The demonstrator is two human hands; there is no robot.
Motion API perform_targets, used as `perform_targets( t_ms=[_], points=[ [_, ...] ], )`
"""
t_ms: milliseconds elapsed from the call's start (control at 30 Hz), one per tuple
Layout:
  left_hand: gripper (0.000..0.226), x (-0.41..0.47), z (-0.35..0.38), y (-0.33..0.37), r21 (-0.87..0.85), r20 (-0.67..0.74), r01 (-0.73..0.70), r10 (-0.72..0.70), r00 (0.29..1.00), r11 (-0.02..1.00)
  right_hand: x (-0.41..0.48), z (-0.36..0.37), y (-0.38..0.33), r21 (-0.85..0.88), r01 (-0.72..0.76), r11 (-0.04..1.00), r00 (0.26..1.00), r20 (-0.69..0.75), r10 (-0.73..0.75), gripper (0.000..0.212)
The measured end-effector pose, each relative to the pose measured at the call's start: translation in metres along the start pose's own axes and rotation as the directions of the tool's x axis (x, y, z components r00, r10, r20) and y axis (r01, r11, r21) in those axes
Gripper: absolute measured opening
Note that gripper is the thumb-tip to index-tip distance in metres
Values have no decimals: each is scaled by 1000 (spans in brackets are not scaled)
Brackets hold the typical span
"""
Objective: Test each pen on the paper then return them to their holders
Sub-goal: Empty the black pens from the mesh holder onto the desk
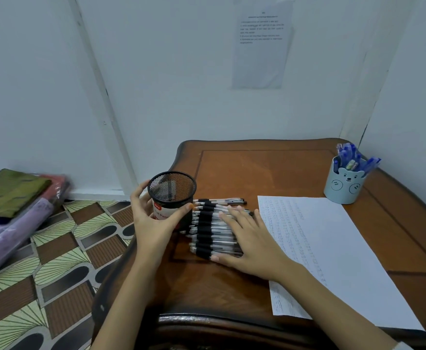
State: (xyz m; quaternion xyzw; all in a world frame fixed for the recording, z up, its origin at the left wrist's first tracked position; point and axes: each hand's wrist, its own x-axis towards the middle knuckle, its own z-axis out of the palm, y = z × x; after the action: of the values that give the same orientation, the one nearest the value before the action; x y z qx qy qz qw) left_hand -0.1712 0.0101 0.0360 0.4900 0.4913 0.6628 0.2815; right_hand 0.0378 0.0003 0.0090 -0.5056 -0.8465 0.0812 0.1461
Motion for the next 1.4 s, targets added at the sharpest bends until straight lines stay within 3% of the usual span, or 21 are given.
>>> perform_targets(
  t_ms=[100,167,267,367,600,900,1000,1133,1267,1400],
  points=[
    [92,3,2,1,-6,1,-4,4,1000,1000,7,-13,9,221,-42,974,993,-97,65,80],
    [93,6,6,4,-10,2,-11,11,1000,1000,17,-19,21,429,-95,898,979,-122,161,62],
    [91,16,16,8,-35,-6,-30,30,1000,999,37,-21,43,645,-172,744,962,-52,267,47],
    [89,30,30,10,-43,11,-33,34,999,999,58,-16,61,688,-224,691,958,26,285,44],
    [88,63,57,1,-21,54,-31,32,998,999,95,-6,76,612,-238,754,971,140,193,40],
    [94,78,81,-13,-53,76,-7,11,997,999,88,3,84,622,-143,770,989,128,80,33],
    [96,76,91,-15,-34,95,-1,4,995,999,79,-8,91,634,-132,762,990,41,137,32],
    [95,74,114,-16,-7,183,8,-7,983,1000,51,-32,126,394,-205,896,958,-108,267,39],
    [87,76,151,-20,32,231,44,-50,972,999,15,-43,162,138,-314,939,947,-23,320,48],
    [84,79,190,-29,86,264,76,-96,960,993,-5,-32,175,81,-328,941,944,15,328,51]
  ],
)
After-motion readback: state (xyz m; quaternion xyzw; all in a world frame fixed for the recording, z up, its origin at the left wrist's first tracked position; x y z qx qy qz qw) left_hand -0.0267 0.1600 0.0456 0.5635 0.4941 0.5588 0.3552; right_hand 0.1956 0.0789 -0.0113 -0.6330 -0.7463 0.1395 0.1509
